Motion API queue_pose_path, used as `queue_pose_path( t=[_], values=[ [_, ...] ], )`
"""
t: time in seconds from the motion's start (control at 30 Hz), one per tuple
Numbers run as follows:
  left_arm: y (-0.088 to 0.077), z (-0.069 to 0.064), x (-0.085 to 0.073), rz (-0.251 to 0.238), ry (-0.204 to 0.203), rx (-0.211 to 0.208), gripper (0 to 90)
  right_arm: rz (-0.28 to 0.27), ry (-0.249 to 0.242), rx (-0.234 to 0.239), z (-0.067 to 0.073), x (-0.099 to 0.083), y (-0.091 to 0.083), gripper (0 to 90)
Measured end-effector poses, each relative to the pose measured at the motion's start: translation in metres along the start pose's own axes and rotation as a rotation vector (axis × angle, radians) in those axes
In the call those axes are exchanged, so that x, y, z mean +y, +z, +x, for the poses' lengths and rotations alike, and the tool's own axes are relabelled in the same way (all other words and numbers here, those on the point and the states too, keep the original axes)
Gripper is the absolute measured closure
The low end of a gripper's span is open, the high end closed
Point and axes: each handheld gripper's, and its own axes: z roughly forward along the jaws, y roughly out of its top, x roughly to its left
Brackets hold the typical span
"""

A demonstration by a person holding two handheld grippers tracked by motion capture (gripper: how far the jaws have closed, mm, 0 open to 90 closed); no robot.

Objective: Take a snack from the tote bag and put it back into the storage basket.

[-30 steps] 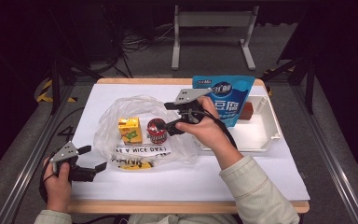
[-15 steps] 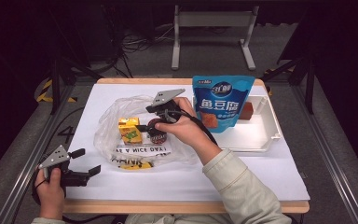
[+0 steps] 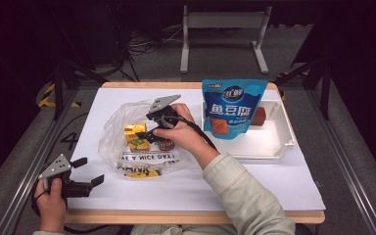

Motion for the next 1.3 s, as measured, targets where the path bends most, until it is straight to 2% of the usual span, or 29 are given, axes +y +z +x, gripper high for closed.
queue_pose_path(
  t=[0.53, 0.87, 1.13, 1.3],
  values=[
    [-0.001, 0.002, 0.0, -0.003, -0.001, -0.001, 2.7, 0.069, -0.023, 0.009, -0.007, -0.004, 0.035, 18.8],
    [0.0, 0.002, 0.0, -0.001, -0.002, -0.005, 2.7, 0.106, -0.047, 0.027, -0.004, -0.005, 0.052, 18.4],
    [0.0, 0.003, 0.0, -0.006, 0.0, -0.006, 2.8, 0.128, -0.061, 0.02, -0.004, -0.007, 0.059, 18.5],
    [0.0, 0.002, 0.0, 0.0, 0.003, -0.01, 2.8, 0.151, -0.089, 0.03, -0.002, -0.007, 0.061, 23.0]
  ],
)
